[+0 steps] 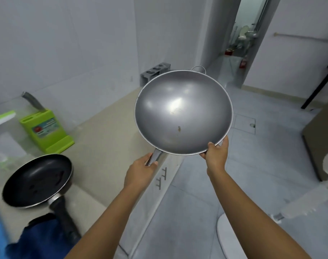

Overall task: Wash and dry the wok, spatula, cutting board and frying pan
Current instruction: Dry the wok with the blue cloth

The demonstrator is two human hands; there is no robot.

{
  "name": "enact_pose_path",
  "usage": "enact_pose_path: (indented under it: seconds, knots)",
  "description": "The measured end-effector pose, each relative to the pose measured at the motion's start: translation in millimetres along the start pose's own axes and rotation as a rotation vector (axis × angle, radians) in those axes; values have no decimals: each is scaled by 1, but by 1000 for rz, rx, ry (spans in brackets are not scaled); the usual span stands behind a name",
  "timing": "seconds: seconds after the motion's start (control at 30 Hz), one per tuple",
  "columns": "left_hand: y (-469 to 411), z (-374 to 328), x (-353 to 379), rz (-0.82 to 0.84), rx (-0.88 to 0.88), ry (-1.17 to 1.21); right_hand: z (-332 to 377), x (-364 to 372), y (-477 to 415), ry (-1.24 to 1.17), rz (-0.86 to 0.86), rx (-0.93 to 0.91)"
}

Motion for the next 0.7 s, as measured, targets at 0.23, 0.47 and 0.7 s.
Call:
enact_pose_path:
  seconds: [0.23, 0.47, 0.7]
  knots:
    - [-124, -51, 59, 24, 4, -43, 4, 21, -136, -21, -27, -14]
    - [-259, -122, 110, 93, 53, -73, 10, 48, -281, -26, -111, -14]
    - [-385, -181, 182, 131, 55, -74, 22, 63, -432, -9, -137, -12]
Point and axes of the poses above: each hand's wrist, its own y-axis away from the middle knuckle, its own x-axis out of the palm, z = x × y, the point moved 5 cm from there along -y, towards the middle knuckle, and after that the axes turned 6 degrees about -y, right-handed, at the moved point
